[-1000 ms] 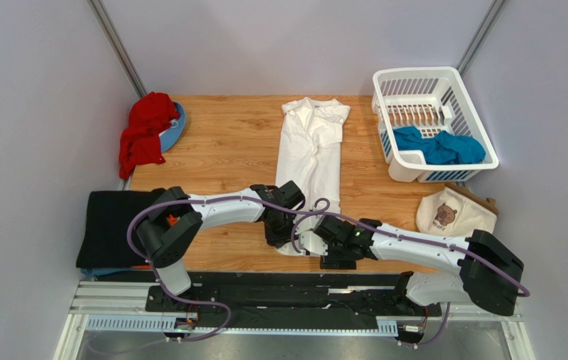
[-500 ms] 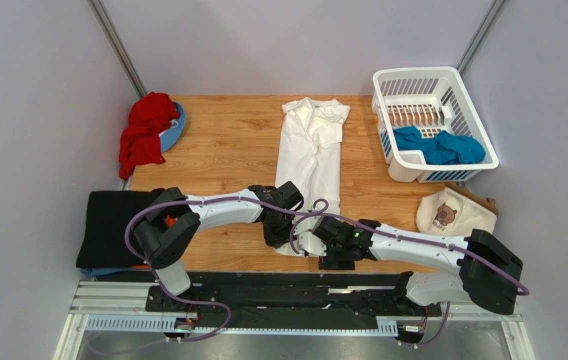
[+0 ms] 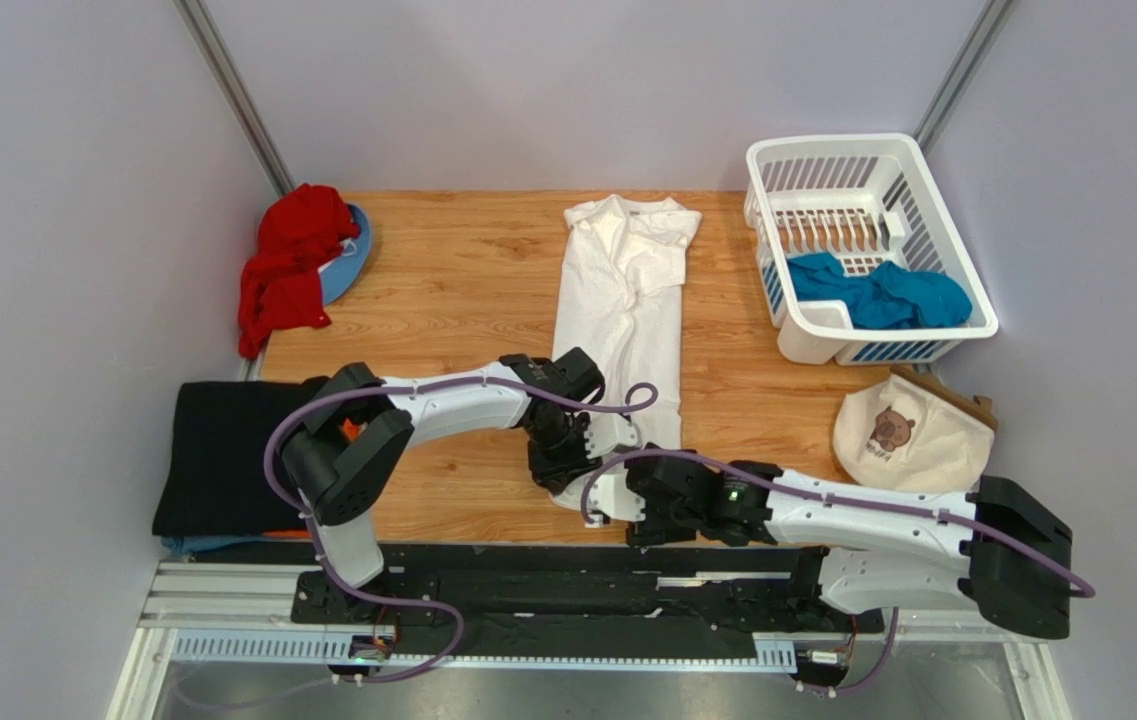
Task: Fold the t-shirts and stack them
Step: Fold the tshirt
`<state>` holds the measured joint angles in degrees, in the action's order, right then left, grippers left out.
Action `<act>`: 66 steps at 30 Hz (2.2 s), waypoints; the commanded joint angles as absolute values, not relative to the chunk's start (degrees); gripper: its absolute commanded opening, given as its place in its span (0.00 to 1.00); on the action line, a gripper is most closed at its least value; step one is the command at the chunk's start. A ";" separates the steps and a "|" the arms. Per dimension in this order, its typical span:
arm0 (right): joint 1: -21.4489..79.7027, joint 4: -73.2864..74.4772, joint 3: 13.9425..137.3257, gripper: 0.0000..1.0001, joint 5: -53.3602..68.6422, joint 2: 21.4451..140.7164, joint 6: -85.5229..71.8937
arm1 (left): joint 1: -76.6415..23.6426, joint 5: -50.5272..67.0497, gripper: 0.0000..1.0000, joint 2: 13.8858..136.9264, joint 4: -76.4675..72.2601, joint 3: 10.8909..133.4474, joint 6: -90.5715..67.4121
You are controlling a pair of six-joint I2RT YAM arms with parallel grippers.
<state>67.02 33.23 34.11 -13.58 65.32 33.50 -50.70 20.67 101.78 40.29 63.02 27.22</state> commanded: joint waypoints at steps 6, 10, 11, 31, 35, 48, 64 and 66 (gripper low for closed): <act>69.52 24.52 33.40 0.75 -18.28 65.74 36.12 | -50.71 24.96 0.36 107.93 43.85 67.06 30.59; 69.52 23.99 32.52 0.75 -18.37 67.06 36.83 | -50.71 25.22 0.36 108.46 45.00 68.29 31.73; 69.52 23.99 32.52 0.75 -18.28 67.15 36.83 | -50.71 25.22 0.36 108.54 45.17 68.55 31.82; 66.01 24.44 30.76 0.74 -13.36 68.46 38.67 | -50.62 24.43 0.36 106.00 45.53 66.27 33.40; 63.82 23.56 31.03 0.72 -10.82 70.48 39.55 | -50.62 24.52 0.36 105.65 45.53 65.92 33.49; 62.31 23.90 32.96 0.01 -10.02 73.31 39.46 | -50.62 23.55 0.10 102.66 43.95 63.46 33.05; 64.51 33.57 39.02 0.00 -10.72 64.95 34.72 | -50.62 26.11 0.00 91.15 40.43 60.21 29.27; 64.43 34.19 39.72 0.00 -11.86 64.07 34.72 | -50.62 25.14 0.00 88.17 39.20 59.42 28.65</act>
<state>64.12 32.38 36.29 -9.87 66.61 36.64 -50.26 24.10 95.02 41.43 60.36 30.46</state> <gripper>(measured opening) 0.029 0.017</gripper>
